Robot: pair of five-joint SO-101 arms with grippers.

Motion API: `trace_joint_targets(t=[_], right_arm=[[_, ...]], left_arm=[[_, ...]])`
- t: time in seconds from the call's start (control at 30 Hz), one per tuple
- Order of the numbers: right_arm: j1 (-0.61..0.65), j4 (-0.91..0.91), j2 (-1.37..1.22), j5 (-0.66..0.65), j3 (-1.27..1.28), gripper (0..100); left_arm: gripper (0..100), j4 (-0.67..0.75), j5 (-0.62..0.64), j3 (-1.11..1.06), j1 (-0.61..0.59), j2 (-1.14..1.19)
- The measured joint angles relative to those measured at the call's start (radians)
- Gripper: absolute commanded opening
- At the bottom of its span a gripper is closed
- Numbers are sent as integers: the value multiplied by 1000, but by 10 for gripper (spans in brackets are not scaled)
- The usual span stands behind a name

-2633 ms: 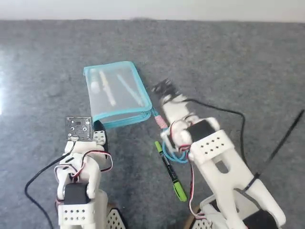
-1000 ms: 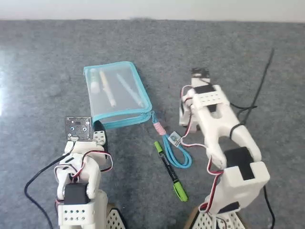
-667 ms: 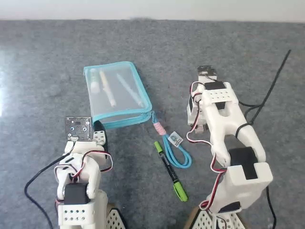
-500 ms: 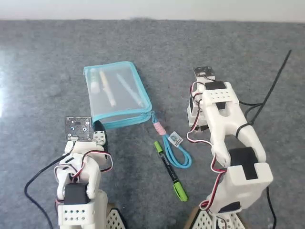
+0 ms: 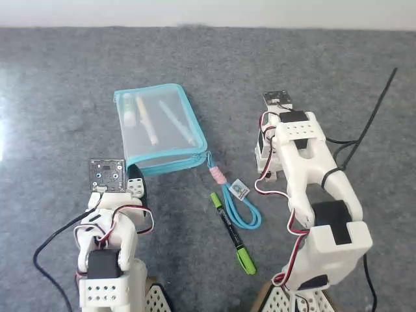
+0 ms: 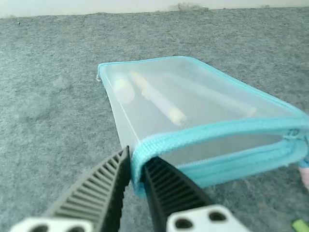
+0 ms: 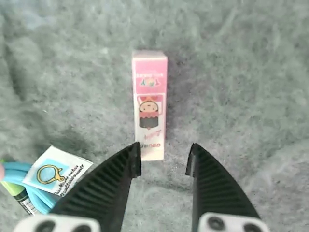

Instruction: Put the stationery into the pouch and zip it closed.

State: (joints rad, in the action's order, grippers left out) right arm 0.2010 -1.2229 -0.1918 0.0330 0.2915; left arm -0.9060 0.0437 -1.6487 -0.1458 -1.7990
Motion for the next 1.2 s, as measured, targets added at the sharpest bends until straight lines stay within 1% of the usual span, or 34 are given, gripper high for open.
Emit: trace_joint_targets(t=[0.27,0.4,0.57,0.8,1.07,1.2], right_arm=[[8,23,-29,-5,-2,165],[51,32,-46,-6,0,162],[52,32,-74,-6,0,157],[40,32,-86,-6,0,7],[41,25,-58,-71,0,8],[41,-72,72,-120,0,8]], left_arm=[[12,0,0,0,0,0],[12,0,0,0,0,0],[12,0,0,0,0,0],[12,0,0,0,0,0],[12,0,0,0,0,0],[12,0,0,0,0,0]])
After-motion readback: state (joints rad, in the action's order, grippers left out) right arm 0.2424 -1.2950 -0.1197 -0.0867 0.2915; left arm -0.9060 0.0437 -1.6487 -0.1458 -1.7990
